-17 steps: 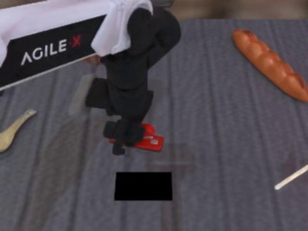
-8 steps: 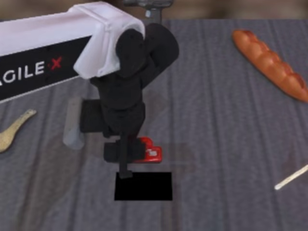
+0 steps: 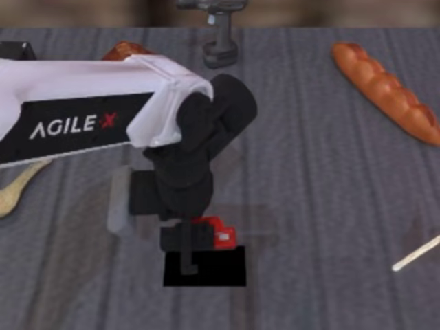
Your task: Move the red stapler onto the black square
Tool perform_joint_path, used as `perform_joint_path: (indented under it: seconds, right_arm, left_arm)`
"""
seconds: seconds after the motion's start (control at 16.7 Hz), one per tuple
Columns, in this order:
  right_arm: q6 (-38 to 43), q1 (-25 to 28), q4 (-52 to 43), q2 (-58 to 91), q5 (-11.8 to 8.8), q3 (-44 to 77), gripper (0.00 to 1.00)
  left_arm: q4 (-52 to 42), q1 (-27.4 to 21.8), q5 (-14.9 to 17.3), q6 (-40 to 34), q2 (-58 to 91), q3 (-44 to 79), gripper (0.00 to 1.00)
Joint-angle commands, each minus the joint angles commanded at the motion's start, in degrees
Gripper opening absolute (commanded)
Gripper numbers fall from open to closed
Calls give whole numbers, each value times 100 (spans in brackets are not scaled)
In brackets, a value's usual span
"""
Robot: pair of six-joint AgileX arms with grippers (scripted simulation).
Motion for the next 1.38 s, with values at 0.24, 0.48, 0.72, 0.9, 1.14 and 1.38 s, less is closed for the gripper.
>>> perform_joint_path:
  seconds: [0.24, 0.48, 0.72, 0.9, 1.14, 1.38]
  right_arm:
    - [0, 0, 0, 0, 0, 0, 100]
    - [0, 0, 0, 0, 0, 0, 100]
    - [0, 0, 0, 0, 0, 0, 100]
    - [0, 0, 0, 0, 0, 0, 100]
    - [0, 0, 0, 0, 0, 0, 100]
    - [0, 0, 0, 0, 0, 0, 100]
  left_arm:
    - [813, -65, 2, -24, 310, -517, 0]
    - [872, -72, 1, -31, 340, -560, 0]
    - [872, -72, 1, -31, 340, -560, 23]
    - [872, -72, 1, -31, 340, -560, 45]
    - [872, -72, 1, -31, 340, -560, 75]
    - [872, -72, 1, -31, 340, -560, 100]
